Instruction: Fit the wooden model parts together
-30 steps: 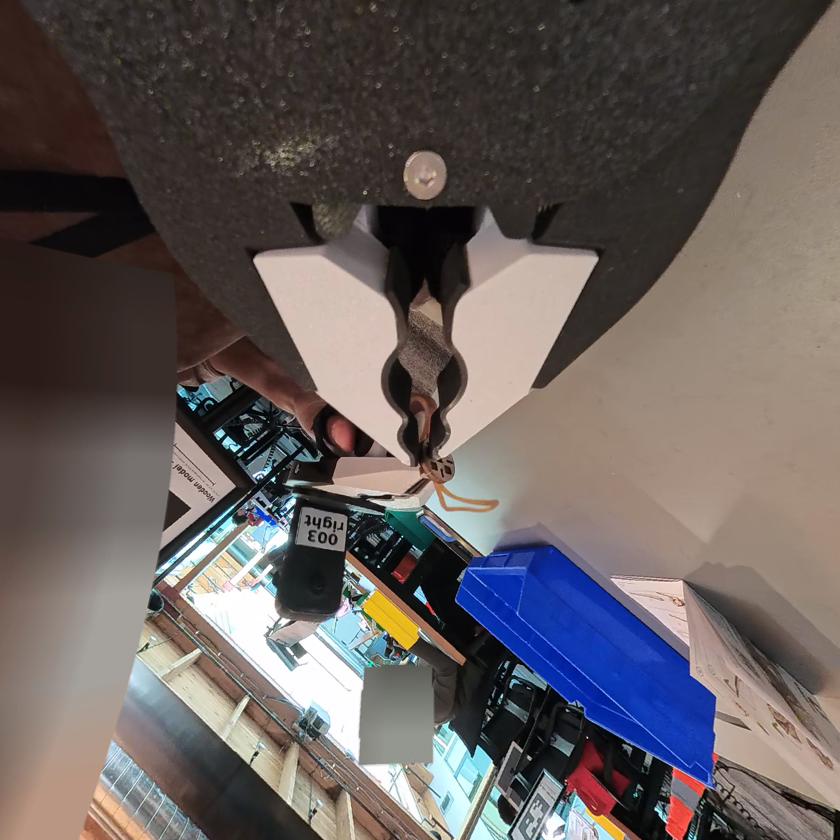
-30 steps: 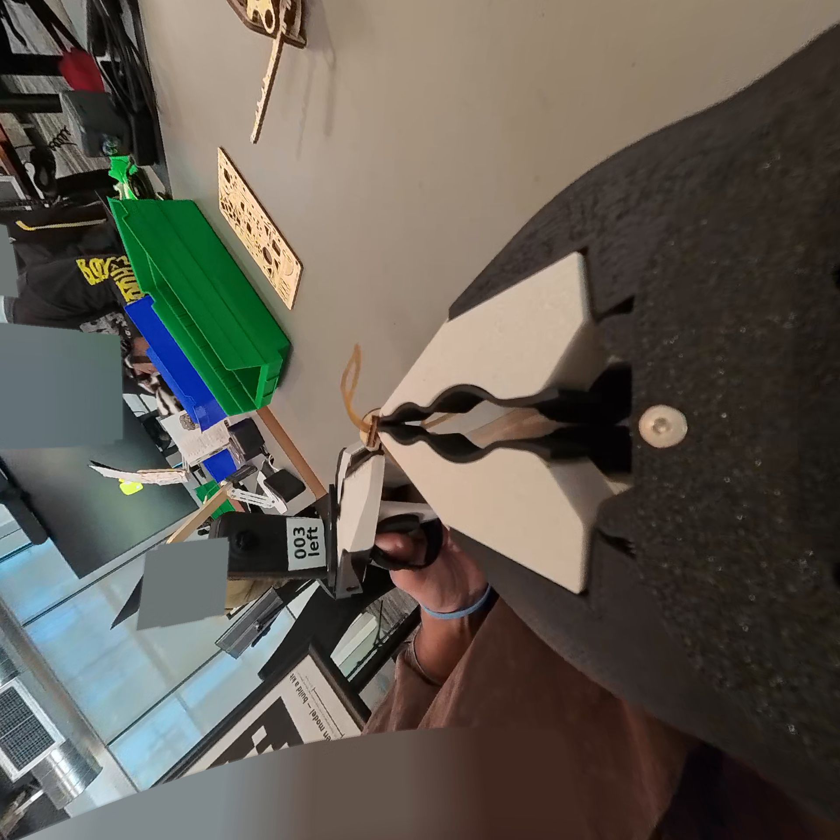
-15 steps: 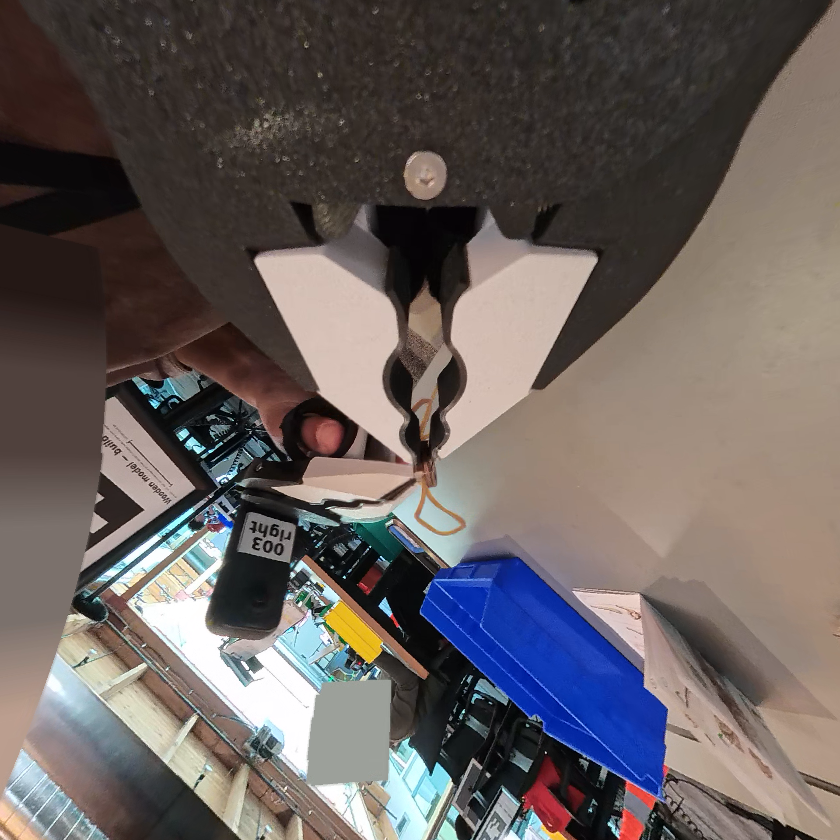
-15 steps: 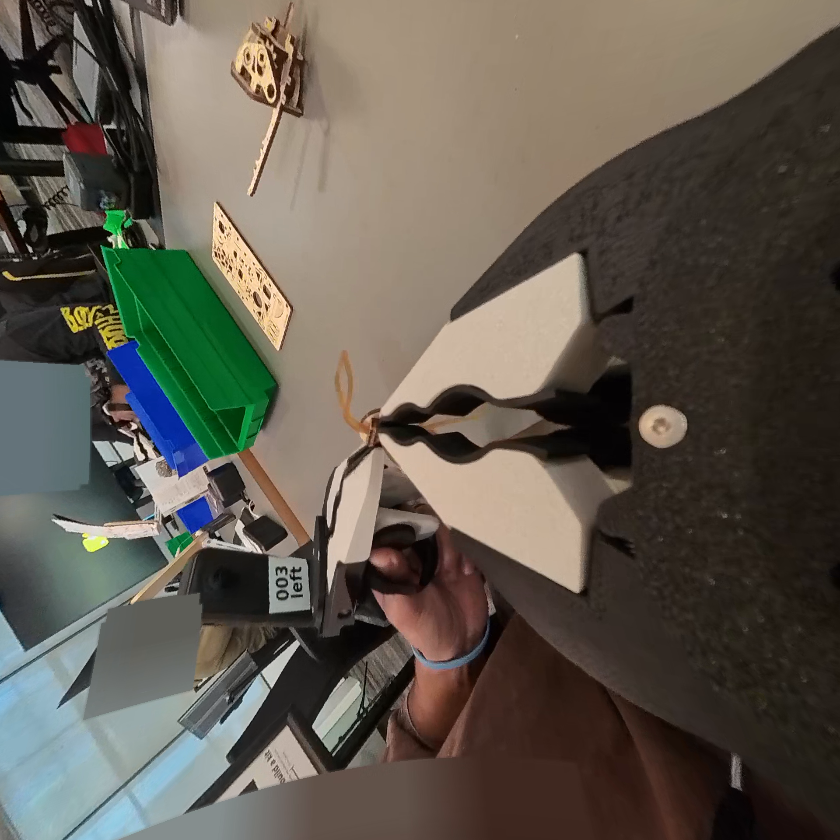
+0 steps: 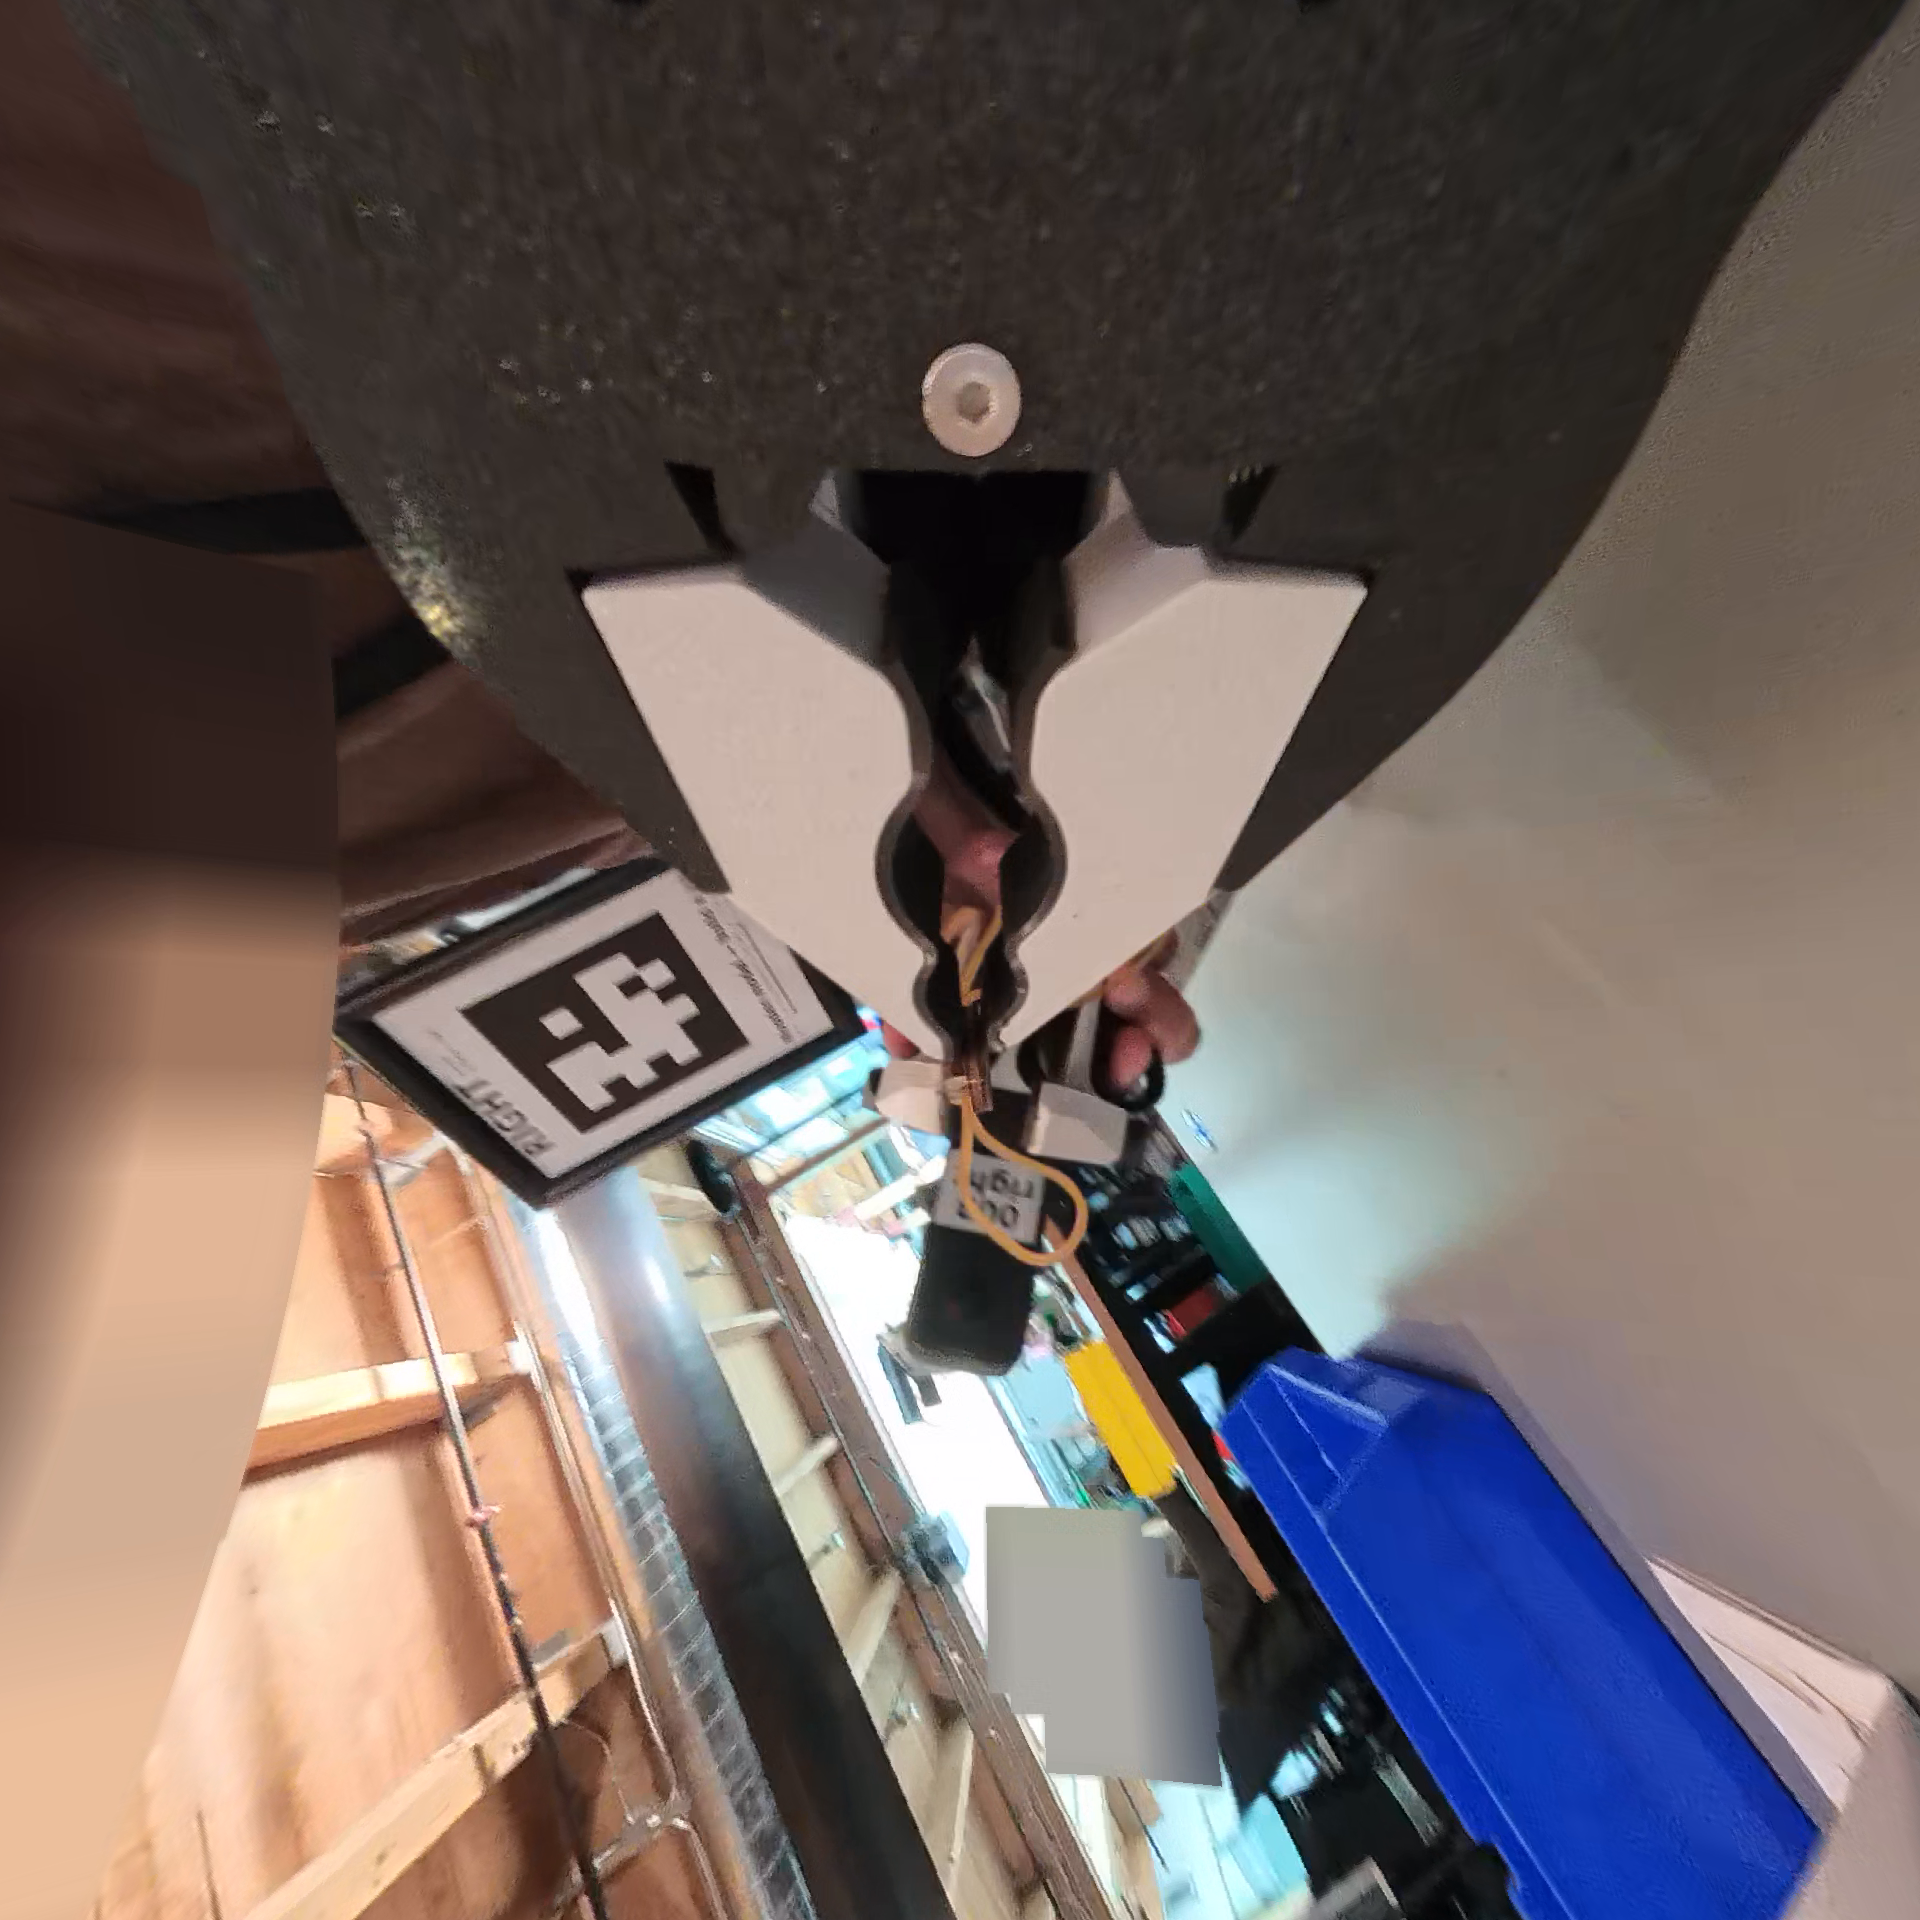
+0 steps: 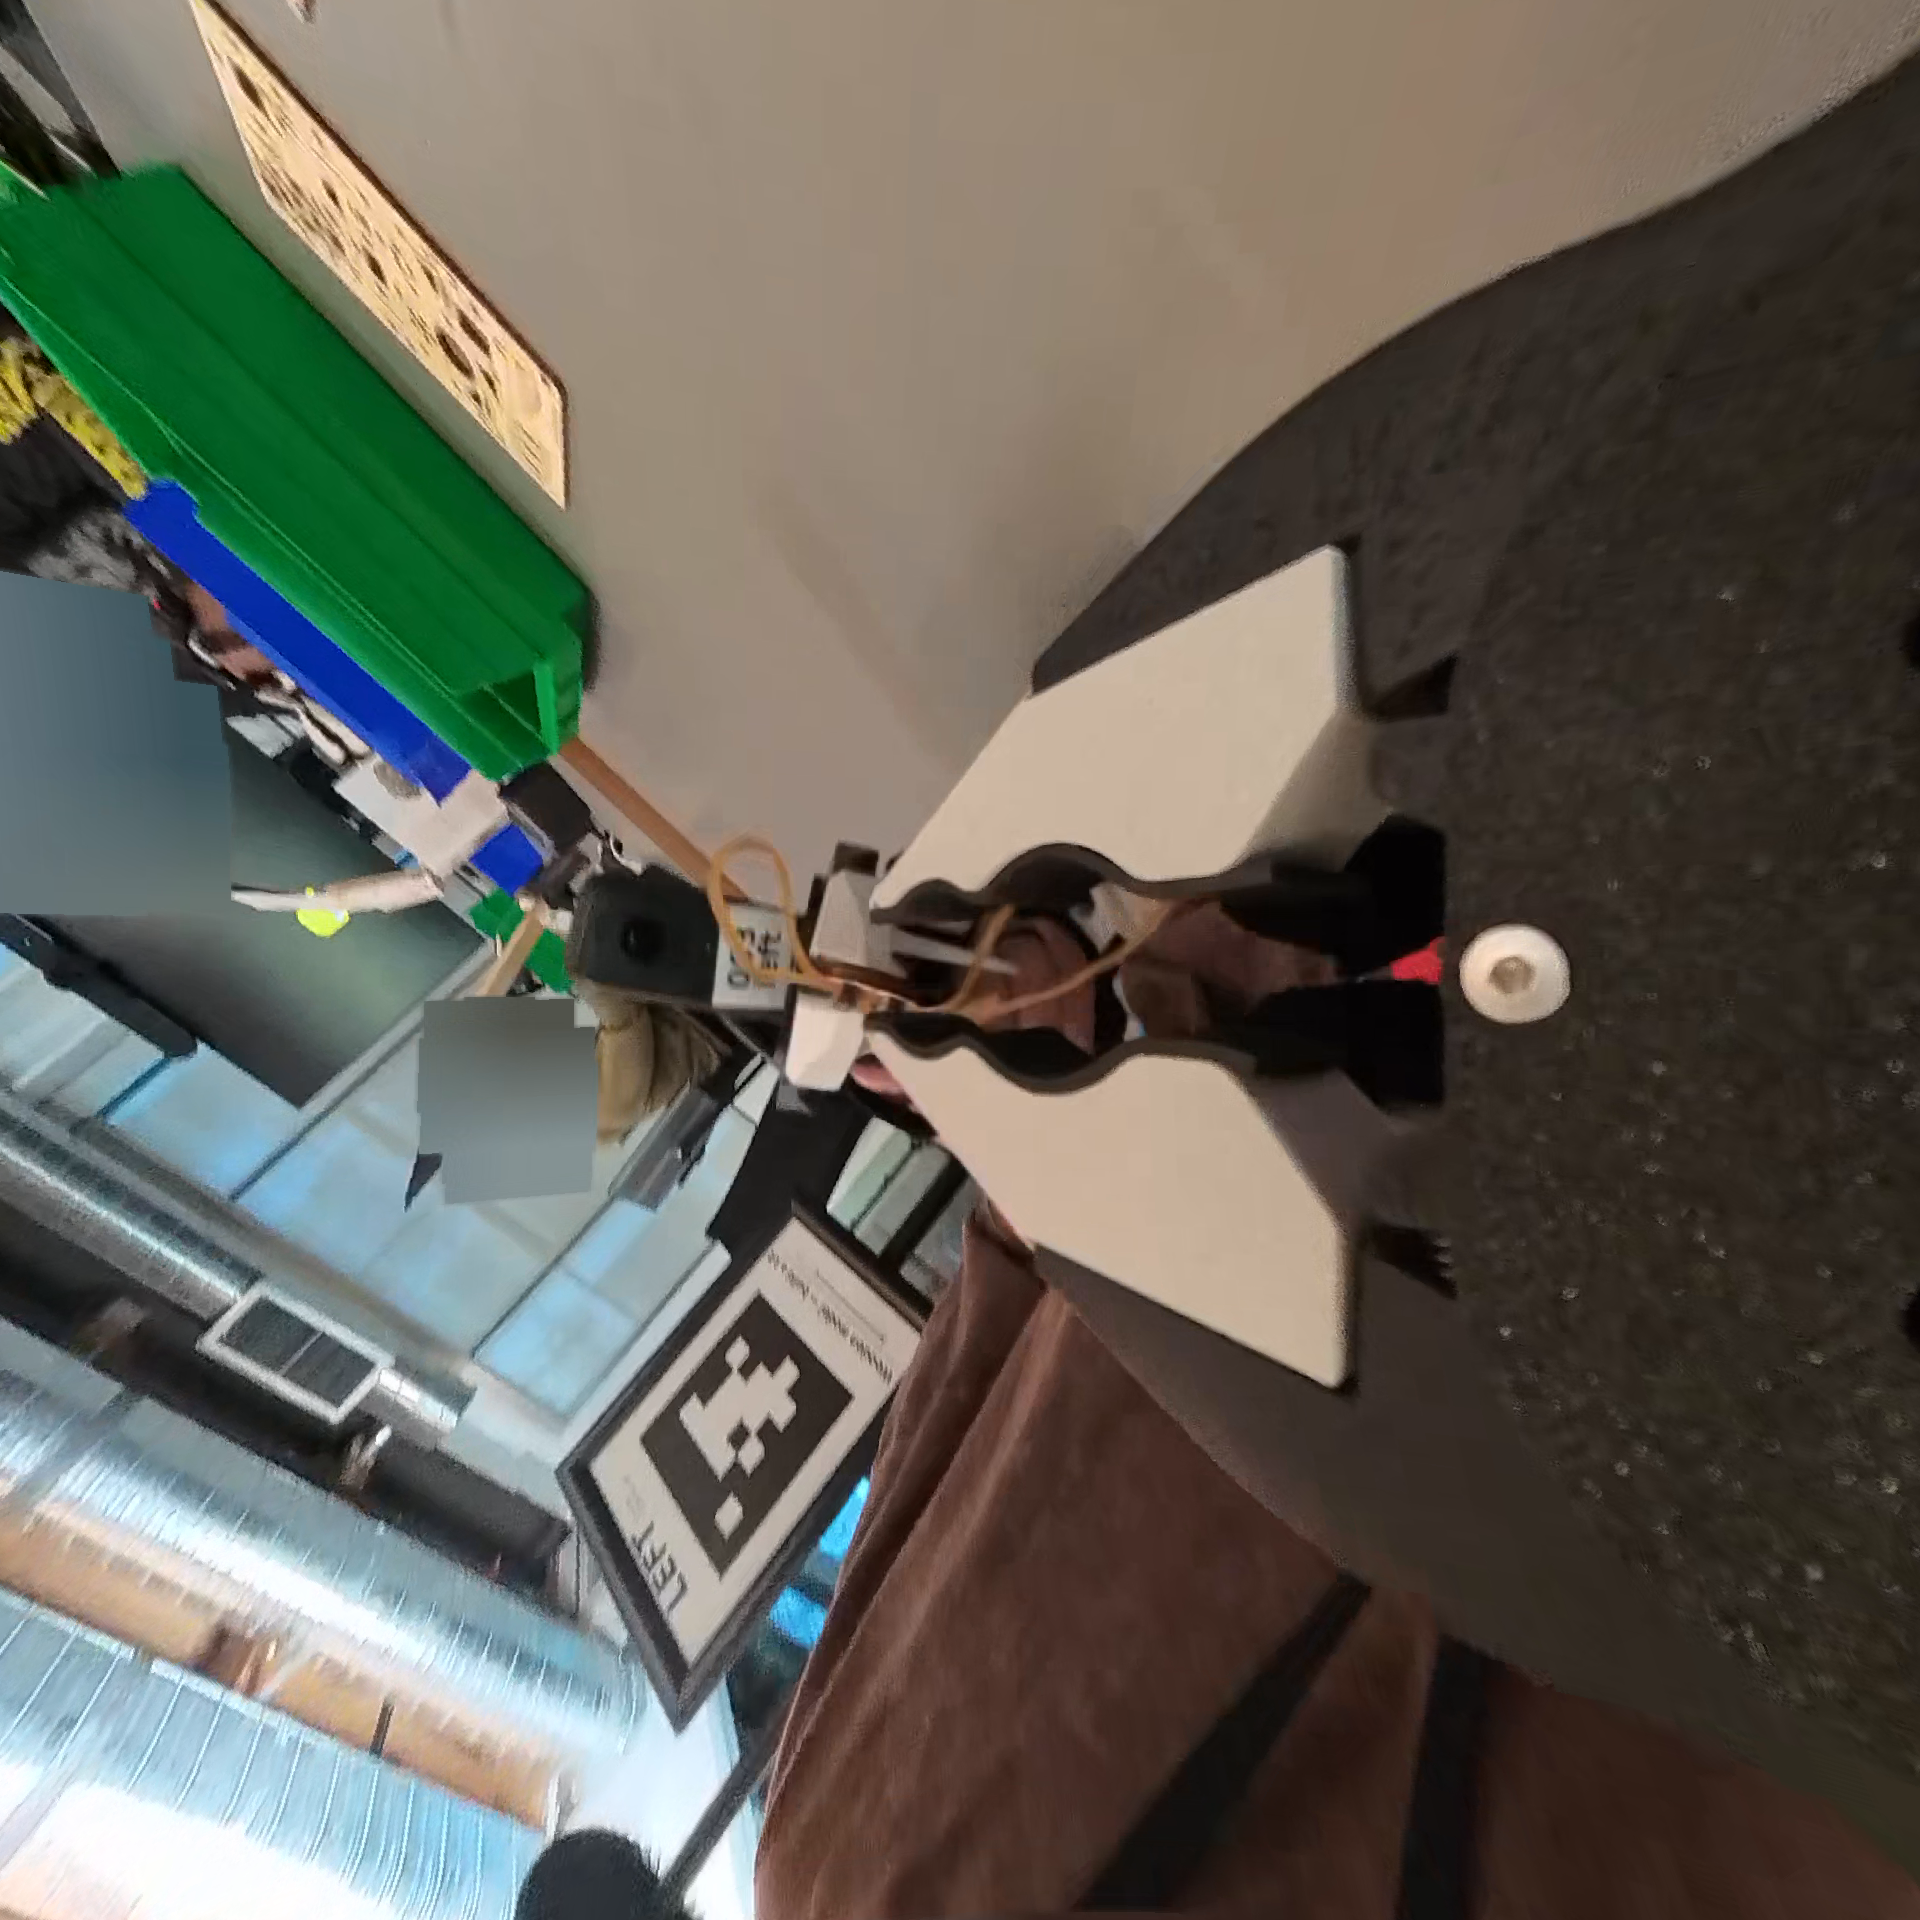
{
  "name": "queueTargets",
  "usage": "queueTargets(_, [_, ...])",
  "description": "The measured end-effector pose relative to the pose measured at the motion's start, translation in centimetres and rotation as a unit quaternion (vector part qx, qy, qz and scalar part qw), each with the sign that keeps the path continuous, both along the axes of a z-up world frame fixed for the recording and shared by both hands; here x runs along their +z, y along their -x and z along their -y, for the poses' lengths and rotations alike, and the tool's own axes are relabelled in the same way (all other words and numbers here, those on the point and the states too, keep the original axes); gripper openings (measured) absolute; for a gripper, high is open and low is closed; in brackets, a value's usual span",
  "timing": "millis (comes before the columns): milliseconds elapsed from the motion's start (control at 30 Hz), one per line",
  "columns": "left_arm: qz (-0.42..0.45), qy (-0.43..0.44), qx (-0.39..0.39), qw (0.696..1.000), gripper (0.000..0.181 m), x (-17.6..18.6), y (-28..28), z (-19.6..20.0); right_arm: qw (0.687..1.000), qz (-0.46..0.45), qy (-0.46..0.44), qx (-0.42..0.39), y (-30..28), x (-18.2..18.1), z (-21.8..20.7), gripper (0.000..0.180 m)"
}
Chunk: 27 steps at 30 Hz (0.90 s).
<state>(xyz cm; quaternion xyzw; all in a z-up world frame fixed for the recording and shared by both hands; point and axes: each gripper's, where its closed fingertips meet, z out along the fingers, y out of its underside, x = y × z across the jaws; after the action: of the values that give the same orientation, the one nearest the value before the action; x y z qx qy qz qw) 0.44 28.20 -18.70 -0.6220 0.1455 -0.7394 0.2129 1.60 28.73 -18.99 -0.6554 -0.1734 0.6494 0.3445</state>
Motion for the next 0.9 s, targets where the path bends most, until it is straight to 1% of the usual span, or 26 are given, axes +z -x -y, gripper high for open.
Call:
queueTargets(33, [0.006, 0.009, -0.023, 1.000, 0.000, 0.0, -0.1, 0.5, 1.000, -0.006, 0.010, 0.014, 0.3, 0.0, 0.3, 0.015])
queueTargets(67, [0.009, 0.012, -0.024, 1.000, 0.000, 0.0, -0.2, 0.5, 0.999, -0.012, 0.018, 0.028, 0.6, 0.0, 0.6, 0.013])
queueTargets(100, [0.005, 0.011, -0.024, 1.000, 0.000, -0.1, -0.3, 0.6, 0.999, -0.021, 0.024, 0.034, 0.7, 0.2, 0.8, 0.006])
queueTargets(200, [0.002, 0.011, -0.029, 1.000, 0.000, -0.2, -0.2, 0.6, 0.999, -0.008, 0.027, 0.036, 0.7, -0.1, 0.9, 0.004])
queueTargets(300, [-0.037, -0.009, -0.002, 0.999, 0.002, -1.0, -0.3, -0.2, 0.999, 0.042, -0.003, -0.012, 0.6, -0.8, 0.1, 0.003])
queueTargets(333, [-0.076, -0.028, 0.014, 0.997, 0.001, -1.8, -0.2, -0.6, 0.996, 0.073, -0.016, -0.046, 0.3, -1.4, -0.6, 0.003])
queueTargets(367, [-0.124, -0.057, 0.036, 0.990, 0.005, -2.7, 0.1, -1.2, 0.991, 0.102, -0.027, -0.077, -0.1, -1.8, -1.2, 0.003])
queueTargets(400, [-0.158, -0.092, 0.058, 0.982, 0.012, -2.9, 0.4, -1.7, 0.987, 0.121, -0.034, -0.101, -0.4, -2.0, -1.6, 0.003])
queueTargets(467, [-0.223, -0.167, 0.089, 0.956, 0.017, -3.2, 0.8, -2.2, 0.980, 0.145, -0.041, -0.134, -0.8, -2.2, -2.0, 0.003])
queueTargets(500, [-0.252, -0.202, 0.097, 0.941, 0.020, -3.4, 0.8, -2.2, 0.977, 0.154, -0.043, -0.144, -0.8, -2.4, -2.1, 0.003])
queueTargets(567, [-0.281, -0.248, 0.094, 0.922, 0.028, -3.5, 0.3, -1.6, 0.974, 0.156, -0.038, -0.160, -0.7, -2.5, -2.1, 0.003])
queueTargets(633, [-0.309, -0.285, 0.095, 0.903, 0.034, -3.8, -0.2, -1.2, 0.978, 0.131, -0.011, -0.159, -0.1, -2.6, -1.9, 0.003])
queueTargets(667, [-0.322, -0.304, 0.101, 0.891, 0.038, -3.8, -0.3, -1.1, 0.982, 0.109, 0.010, -0.152, 0.3, -2.5, -1.6, 0.003])
queueTargets(733, [-0.345, -0.347, 0.111, 0.865, 0.042, -3.7, -0.5, -1.1, 0.986, 0.050, 0.065, -0.147, 0.9, -2.4, -1.4, 0.003])
queueTargets(800, [-0.365, -0.386, 0.124, 0.838, 0.041, -3.6, -0.6, -1.0, 0.982, -0.001, 0.118, -0.147, 1.1, -2.7, -1.3, 0.002])
queueTargets(867, [-0.397, -0.409, 0.130, 0.812, 0.024, -4.1, -0.3, -1.2, 0.975, -0.056, 0.161, -0.139, 1.2, -2.6, -1.2, 0.003])
queueTargets(900, [-0.410, -0.416, 0.132, 0.801, 0.023, -4.5, -0.1, -1.4, 0.973, -0.063, 0.175, -0.134, 1.4, -2.8, -1.1, 0.003])
